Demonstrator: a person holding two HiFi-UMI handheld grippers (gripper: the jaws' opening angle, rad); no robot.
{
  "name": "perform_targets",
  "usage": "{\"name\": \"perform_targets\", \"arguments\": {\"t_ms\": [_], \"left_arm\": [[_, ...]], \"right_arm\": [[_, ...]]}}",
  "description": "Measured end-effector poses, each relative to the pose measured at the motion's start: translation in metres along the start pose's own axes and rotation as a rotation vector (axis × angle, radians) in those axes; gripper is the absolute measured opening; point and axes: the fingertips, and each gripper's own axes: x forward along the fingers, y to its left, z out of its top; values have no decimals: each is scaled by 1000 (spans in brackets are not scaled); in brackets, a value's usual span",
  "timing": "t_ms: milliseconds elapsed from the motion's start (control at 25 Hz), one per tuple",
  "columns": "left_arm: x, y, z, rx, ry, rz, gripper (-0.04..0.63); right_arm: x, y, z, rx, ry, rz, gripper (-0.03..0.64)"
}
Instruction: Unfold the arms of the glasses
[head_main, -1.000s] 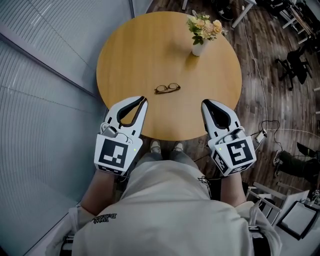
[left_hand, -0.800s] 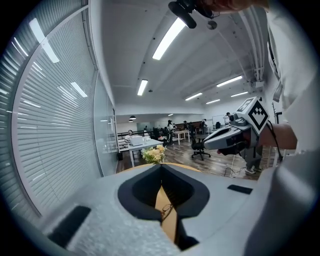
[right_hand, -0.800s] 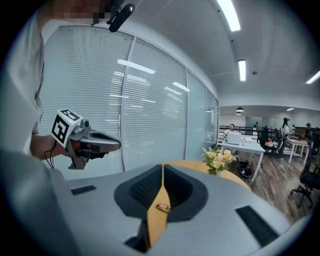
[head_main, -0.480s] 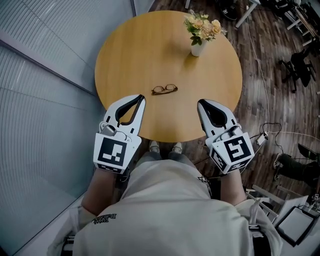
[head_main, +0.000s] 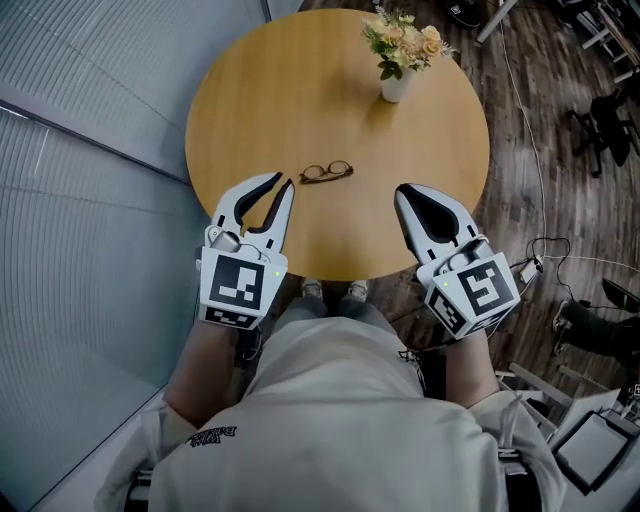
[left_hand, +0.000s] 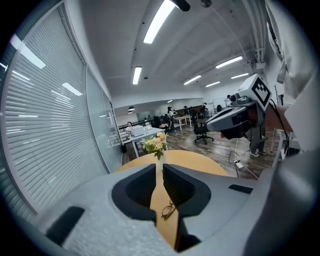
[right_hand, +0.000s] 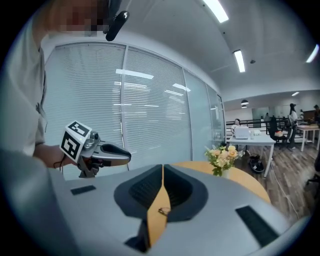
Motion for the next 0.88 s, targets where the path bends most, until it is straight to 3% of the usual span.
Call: {"name": "perform_targets", "arguments": {"t_ms": [80, 200, 280, 440, 720, 880], "left_arm": [[10, 1, -6, 39, 33, 21, 28], [27, 6, -23, 169, 105, 86, 43], [40, 7, -32, 236, 151, 92, 122], [66, 6, -48, 282, 201, 67, 147], [113, 3, -92, 372, 300, 33, 161], [136, -7, -118, 378, 351, -19, 163]], "right_arm": [[2, -7, -1, -9, 4, -12, 31], [7, -14, -4, -1, 1, -18, 31], [12, -18, -6, -12, -1, -23, 31], [24, -28, -18, -48, 24, -26, 32], [50, -47, -43, -6, 59, -39, 31], [66, -55, -62, 4, 94, -41, 32]]}}
